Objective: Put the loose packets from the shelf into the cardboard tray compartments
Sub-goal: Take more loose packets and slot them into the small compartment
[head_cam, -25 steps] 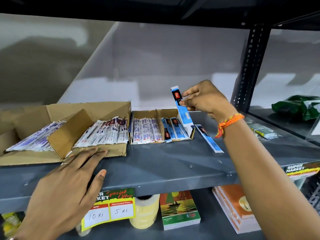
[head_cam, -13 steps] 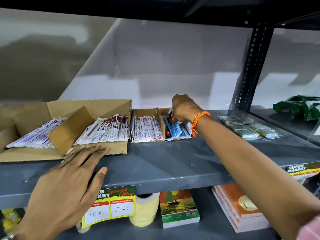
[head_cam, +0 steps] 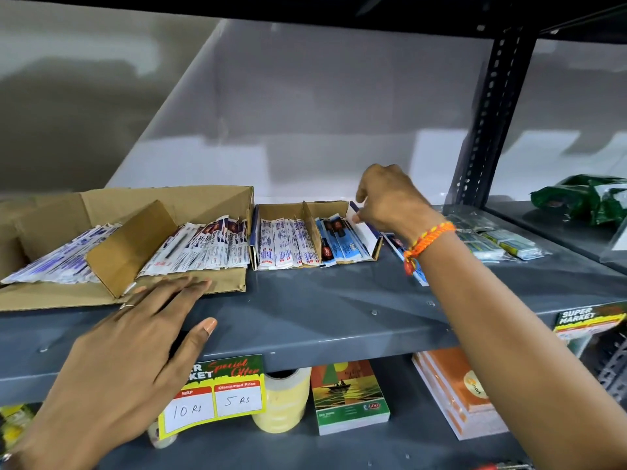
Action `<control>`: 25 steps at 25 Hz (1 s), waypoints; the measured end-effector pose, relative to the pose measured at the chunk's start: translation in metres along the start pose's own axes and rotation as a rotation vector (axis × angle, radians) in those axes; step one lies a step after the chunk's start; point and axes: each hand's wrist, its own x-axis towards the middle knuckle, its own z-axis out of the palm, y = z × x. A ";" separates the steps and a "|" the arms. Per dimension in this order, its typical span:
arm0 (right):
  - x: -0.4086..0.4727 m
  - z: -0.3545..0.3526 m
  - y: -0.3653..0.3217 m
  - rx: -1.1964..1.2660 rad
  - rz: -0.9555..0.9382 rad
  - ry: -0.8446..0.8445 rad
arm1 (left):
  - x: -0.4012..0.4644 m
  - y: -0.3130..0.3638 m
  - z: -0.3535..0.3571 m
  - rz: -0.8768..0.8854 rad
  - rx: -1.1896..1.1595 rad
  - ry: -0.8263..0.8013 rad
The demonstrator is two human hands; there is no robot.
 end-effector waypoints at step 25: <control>-0.092 0.019 0.046 -0.114 0.338 0.156 | 0.017 0.051 0.016 0.074 0.079 -0.020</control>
